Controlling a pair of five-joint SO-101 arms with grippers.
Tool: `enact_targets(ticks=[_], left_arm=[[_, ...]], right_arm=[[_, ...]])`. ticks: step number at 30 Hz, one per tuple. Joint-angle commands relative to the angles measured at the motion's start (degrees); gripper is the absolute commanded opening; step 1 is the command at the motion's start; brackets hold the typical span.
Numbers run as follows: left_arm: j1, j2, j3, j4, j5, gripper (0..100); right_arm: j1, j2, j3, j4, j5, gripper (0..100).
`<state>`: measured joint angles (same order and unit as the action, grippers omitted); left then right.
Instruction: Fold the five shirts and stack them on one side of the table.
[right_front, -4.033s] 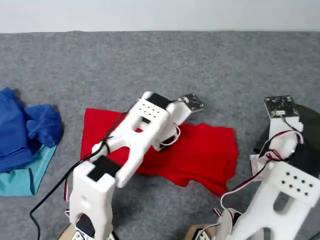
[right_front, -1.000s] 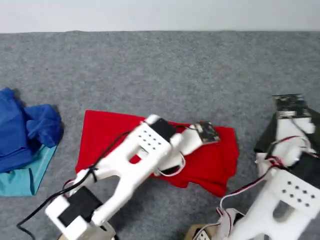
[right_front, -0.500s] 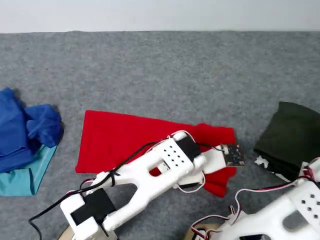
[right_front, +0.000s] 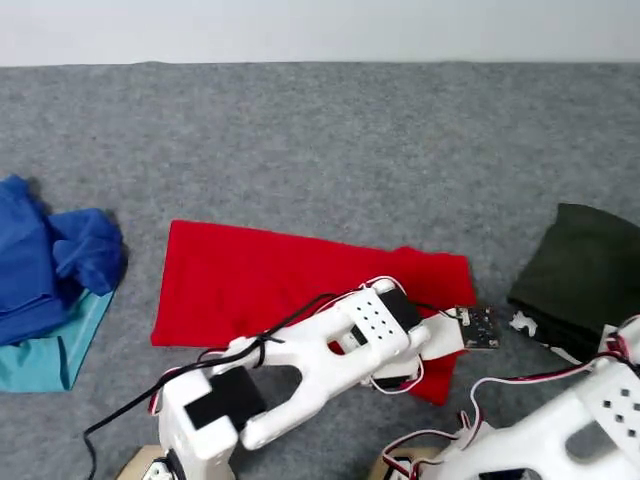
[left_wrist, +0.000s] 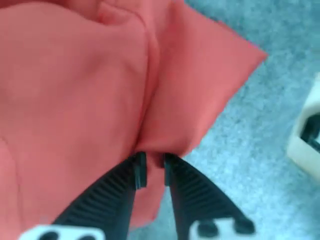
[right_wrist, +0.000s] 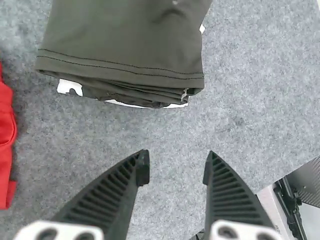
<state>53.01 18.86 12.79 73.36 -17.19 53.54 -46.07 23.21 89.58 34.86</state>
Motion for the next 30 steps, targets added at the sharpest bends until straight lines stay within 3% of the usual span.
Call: enact_targets(ticks=[1,13,21,27,30], left_arm=[[-0.79,0.44,-3.47,-0.62,-0.97,8],[-5.19,0.53,-22.99,13.89,-1.58,8],[1.14,0.53,-24.22,23.30,-2.73,8],[2.73,0.62,-22.99,24.09,-2.64,8],[2.73,1.05,-19.47,20.66,-2.64,8]], right_arm=[[0.84,-0.92,-2.46,-0.48,0.53,18.7],[0.84,-0.92,-2.37,-0.48,0.44,18.7],[0.75,-0.92,-2.37,-0.40,0.44,18.7],[0.57,-0.92,-2.37,-0.40,0.44,18.7],[0.57,-0.92,-1.49,-0.40,0.44,18.7]])
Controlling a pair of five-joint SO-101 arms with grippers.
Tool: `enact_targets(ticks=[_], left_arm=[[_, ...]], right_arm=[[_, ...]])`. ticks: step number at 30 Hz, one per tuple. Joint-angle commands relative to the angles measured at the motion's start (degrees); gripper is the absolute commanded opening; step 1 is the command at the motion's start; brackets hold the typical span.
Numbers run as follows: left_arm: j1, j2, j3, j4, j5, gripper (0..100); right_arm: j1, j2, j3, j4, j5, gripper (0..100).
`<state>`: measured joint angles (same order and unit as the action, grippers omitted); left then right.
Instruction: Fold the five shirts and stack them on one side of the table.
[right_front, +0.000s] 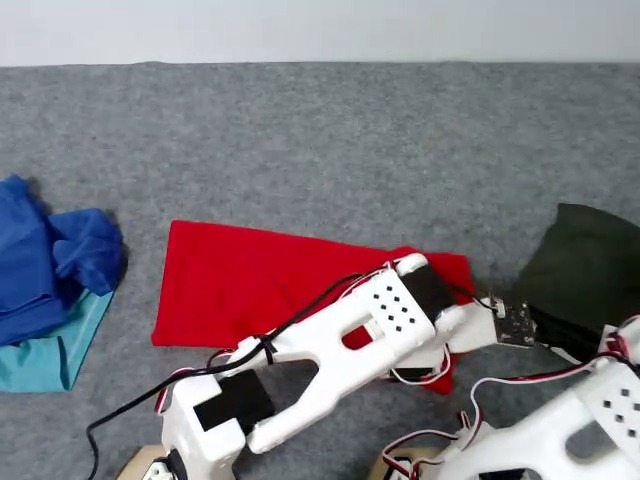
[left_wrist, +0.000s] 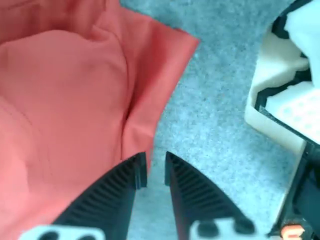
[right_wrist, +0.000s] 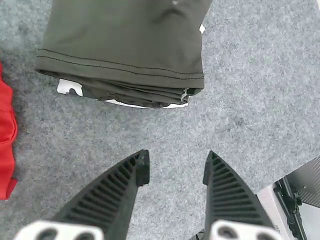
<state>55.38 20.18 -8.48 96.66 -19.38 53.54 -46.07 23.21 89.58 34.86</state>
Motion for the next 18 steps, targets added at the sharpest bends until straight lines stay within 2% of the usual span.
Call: enact_targets(ticks=[1,9,14,18], left_arm=[[0.26,-0.26,3.74,-4.66,-0.44,8],[0.00,-0.26,15.96,-19.25,-0.44,8],[-0.53,-0.26,16.13,-22.51,-0.88,8],[-5.01,-0.70,13.67,-22.51,-3.16,8]], right_arm=[[0.48,-0.92,-0.88,-0.40,0.44,18.7],[0.48,-0.92,2.20,-0.66,0.44,18.7],[0.48,-0.92,2.20,-1.01,0.53,18.7],[0.48,-0.92,2.20,-0.84,0.70,18.7]])
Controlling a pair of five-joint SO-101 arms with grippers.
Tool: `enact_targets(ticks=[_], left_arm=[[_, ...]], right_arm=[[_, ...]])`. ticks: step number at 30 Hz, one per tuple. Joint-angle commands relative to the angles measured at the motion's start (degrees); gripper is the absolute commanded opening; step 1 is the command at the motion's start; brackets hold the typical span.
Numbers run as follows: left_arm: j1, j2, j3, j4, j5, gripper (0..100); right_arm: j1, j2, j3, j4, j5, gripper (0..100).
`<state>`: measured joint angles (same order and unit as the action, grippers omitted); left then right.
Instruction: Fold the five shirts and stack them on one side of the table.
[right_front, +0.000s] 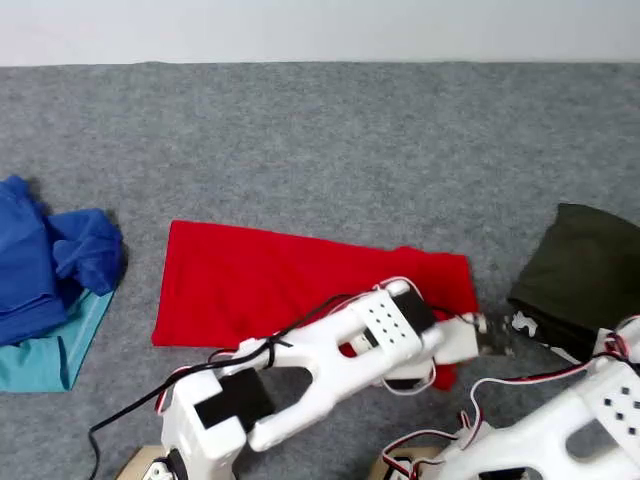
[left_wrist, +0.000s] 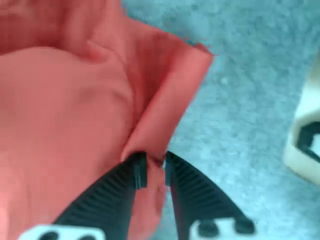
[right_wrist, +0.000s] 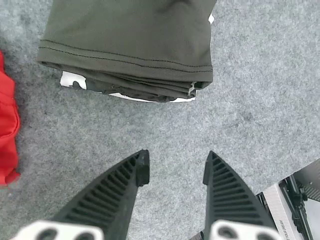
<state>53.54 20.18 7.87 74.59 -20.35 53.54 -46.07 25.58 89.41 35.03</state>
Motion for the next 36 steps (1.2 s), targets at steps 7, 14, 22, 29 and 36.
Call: enact_targets(ticks=[7,14,22,29,36], left_arm=[[-13.45,-0.26,-15.43,5.71,-6.86,8],[-16.97,-0.26,-25.27,12.57,-8.35,8],[-7.56,-0.79,-26.77,23.56,-7.82,8],[1.23,-0.53,-24.13,24.09,-3.52,8],[4.84,-0.26,-11.21,14.59,-0.79,8]], right_arm=[[0.48,-0.92,-0.18,-0.40,0.35,18.7],[0.48,-1.01,-0.26,-0.22,0.35,18.7],[0.48,-1.01,-1.23,2.33,0.26,18.7],[0.48,-1.01,-1.14,2.95,0.26,18.7],[0.84,-1.01,-0.97,3.03,0.35,18.7]])
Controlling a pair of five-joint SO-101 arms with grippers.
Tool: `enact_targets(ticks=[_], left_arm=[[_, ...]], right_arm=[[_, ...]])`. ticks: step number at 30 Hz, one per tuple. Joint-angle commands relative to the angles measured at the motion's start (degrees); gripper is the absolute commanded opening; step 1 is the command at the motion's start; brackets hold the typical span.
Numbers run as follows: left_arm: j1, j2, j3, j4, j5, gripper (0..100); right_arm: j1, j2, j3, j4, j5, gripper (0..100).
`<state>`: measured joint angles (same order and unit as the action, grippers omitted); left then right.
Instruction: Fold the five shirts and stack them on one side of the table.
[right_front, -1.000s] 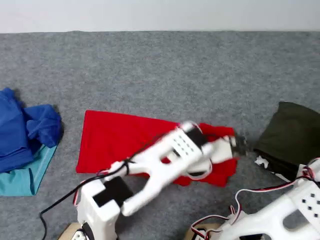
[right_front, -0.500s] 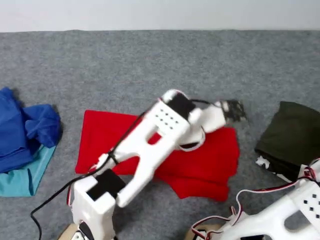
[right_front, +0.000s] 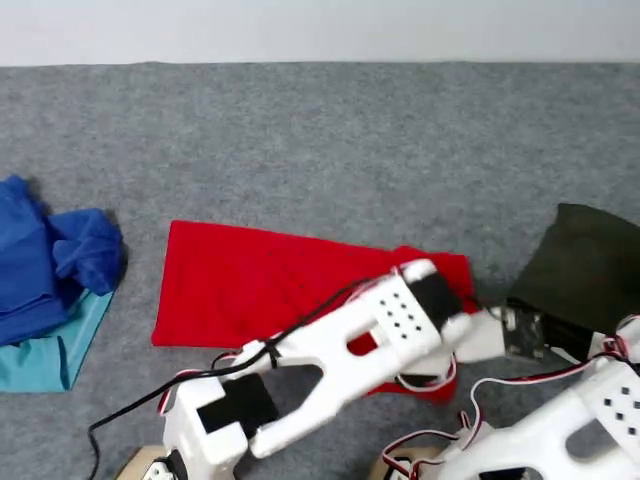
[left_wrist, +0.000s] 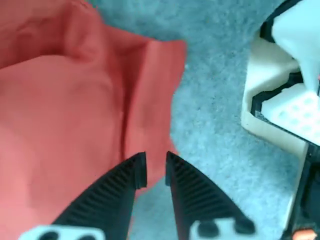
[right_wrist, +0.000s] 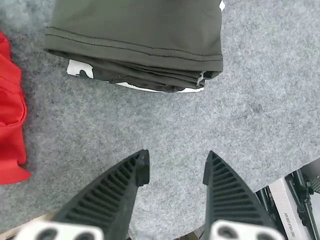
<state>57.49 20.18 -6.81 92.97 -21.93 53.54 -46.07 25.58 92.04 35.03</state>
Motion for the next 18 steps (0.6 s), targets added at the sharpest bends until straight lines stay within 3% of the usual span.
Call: enact_targets(ticks=[1,12,18], left_arm=[[0.97,-0.26,5.49,-5.36,0.79,8],[0.44,-0.18,17.80,-18.46,0.79,8],[-4.57,-0.18,17.89,-20.92,0.44,8]], right_arm=[[0.84,-1.01,-0.97,0.40,0.35,18.7],[0.48,-1.01,-0.88,0.31,0.35,18.7],[0.48,-1.01,-0.88,0.31,0.44,18.7]])
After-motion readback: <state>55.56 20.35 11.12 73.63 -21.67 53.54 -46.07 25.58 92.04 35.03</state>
